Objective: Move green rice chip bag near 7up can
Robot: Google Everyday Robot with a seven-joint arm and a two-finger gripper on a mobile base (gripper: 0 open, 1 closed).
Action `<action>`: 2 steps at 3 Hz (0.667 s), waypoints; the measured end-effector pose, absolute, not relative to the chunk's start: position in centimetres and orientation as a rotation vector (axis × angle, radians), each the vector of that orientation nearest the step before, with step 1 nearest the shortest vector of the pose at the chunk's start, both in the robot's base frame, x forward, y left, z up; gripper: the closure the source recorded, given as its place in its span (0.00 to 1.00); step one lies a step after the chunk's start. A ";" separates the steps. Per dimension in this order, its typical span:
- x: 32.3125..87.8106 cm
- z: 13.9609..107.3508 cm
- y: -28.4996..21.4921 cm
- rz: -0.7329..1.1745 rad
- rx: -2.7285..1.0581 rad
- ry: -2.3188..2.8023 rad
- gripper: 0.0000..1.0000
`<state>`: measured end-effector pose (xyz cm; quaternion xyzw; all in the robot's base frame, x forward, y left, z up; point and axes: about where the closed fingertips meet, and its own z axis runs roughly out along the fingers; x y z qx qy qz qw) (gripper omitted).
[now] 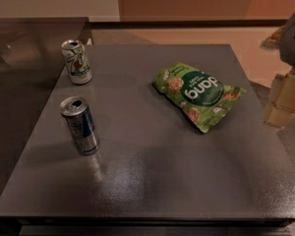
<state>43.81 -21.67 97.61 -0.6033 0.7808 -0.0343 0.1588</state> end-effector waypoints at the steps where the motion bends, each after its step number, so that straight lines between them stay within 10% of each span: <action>1: 43.8 97.6 -21.7 -0.098 -1.725 2.232 0.00; 2: 45.3 96.7 -21.5 -0.072 -1.673 2.266 0.00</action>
Offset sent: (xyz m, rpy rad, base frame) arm 0.0371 0.0018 -0.0278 0.0586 0.0457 -0.0989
